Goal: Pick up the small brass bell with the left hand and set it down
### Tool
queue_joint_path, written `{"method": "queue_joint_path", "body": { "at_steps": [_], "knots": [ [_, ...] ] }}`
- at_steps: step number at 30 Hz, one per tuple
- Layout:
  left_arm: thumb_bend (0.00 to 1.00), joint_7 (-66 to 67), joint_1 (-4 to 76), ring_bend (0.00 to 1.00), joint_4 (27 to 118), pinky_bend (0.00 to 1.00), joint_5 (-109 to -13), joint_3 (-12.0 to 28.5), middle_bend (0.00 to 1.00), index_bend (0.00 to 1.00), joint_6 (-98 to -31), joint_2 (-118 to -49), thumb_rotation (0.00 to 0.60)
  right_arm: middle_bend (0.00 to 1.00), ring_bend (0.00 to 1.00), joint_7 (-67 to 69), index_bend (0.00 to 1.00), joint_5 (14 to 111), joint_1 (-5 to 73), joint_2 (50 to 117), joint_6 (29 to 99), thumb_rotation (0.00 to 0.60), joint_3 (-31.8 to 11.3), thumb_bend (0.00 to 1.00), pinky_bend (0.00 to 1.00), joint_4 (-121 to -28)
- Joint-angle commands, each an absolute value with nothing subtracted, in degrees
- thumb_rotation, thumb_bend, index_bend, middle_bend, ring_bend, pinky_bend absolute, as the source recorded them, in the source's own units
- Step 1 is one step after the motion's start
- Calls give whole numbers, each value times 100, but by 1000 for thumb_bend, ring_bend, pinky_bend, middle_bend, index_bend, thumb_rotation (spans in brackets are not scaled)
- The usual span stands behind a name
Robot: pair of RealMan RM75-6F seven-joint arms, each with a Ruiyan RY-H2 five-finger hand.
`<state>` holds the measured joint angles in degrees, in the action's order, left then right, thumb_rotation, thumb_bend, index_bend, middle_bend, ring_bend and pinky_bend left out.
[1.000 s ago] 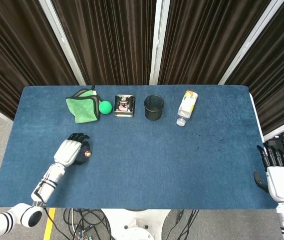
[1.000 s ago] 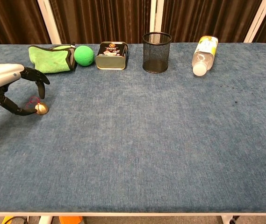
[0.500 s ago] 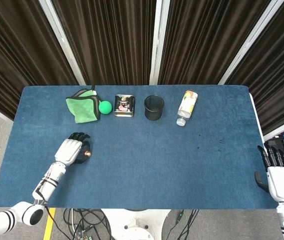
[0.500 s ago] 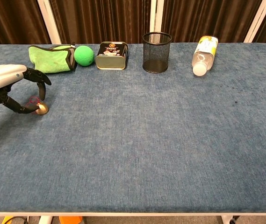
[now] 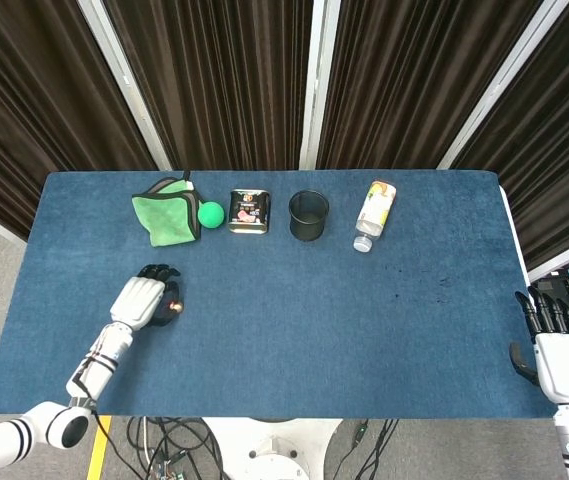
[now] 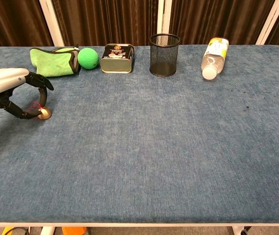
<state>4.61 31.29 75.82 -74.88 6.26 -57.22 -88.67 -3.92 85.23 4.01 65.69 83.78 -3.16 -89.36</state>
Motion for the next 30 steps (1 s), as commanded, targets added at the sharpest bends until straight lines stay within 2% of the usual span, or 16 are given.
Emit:
{"method": "queue_joint_path", "body": {
  "at_steps": [1, 16, 30],
  "knots": [
    [332, 471, 3136, 105, 7582, 143, -7478, 631, 215, 539, -5723, -8864, 600, 0, 0, -393, 0, 8528, 405, 6572, 8375, 600, -314, 374, 0, -8936],
    [383, 573, 3189, 105, 7543, 143, -7354, 657, 223, 558, -5697, -8912, 600, 0, 0, -371, 0, 8513, 411, 6574, 8356, 600, -315, 374, 0, -8924],
    [443, 803, 3195, 105, 7824, 143, -7229, 697, 243, 614, -5767, -8784, 600, 0, 0, -314, 0, 8520, 406, 6570, 8378, 600, -321, 375, 0, -8894]
  ]
}}
